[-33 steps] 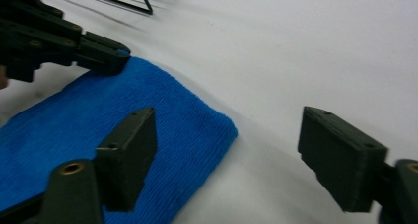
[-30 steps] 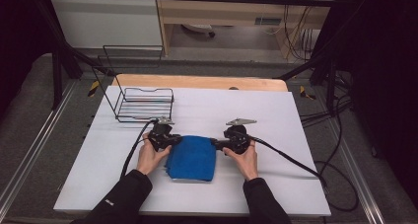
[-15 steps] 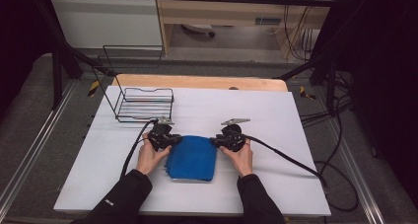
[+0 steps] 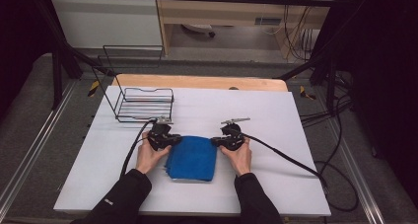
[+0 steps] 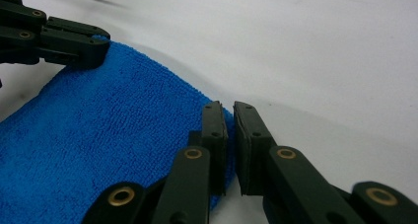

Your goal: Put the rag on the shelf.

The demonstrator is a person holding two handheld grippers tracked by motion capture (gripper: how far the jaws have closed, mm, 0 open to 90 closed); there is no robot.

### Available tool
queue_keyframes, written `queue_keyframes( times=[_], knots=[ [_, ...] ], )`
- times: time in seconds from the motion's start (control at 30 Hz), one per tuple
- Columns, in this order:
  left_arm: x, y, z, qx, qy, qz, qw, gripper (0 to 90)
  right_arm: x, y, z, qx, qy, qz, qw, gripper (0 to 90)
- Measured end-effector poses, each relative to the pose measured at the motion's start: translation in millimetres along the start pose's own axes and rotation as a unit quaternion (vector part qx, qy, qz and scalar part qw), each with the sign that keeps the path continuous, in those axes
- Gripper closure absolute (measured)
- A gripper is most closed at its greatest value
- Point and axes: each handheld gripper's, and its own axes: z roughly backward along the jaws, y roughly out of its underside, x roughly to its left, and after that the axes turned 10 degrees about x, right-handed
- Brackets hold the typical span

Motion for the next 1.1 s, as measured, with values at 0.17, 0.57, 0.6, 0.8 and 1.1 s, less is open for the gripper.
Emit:
queue_keyframes(
  times=[0.17,0.57,0.6,0.8,1.1],
  knots=[
    [2.3,-0.1,1.2,-0.002,0.012,0.020,0.9997,84.3,-0.6,-1.1,2.3,0.002,-0.004,0.000,1.0000,86.4],
    [-0.4,-0.6,25.5,-0.040,0.016,0.018,0.9989,85.3,6.5,-0.1,19.1,-0.045,-0.012,0.019,0.9987,86.6],
    [-1.0,-0.2,27.8,-0.042,0.014,0.016,0.9989,85.4,7.6,0.1,20.7,-0.050,-0.012,0.025,0.9983,86.7],
    [-4.3,3.6,39.1,-0.055,0.015,0.007,0.9984,85.3,11.8,1.9,27.6,-0.069,-0.019,0.040,0.9966,86.6],
    [-9.6,6.4,54.0,-0.078,0.009,-0.007,0.9969,85.3,21.2,3.0,39.7,-0.096,-0.020,0.064,0.9932,86.7]
  ],
)
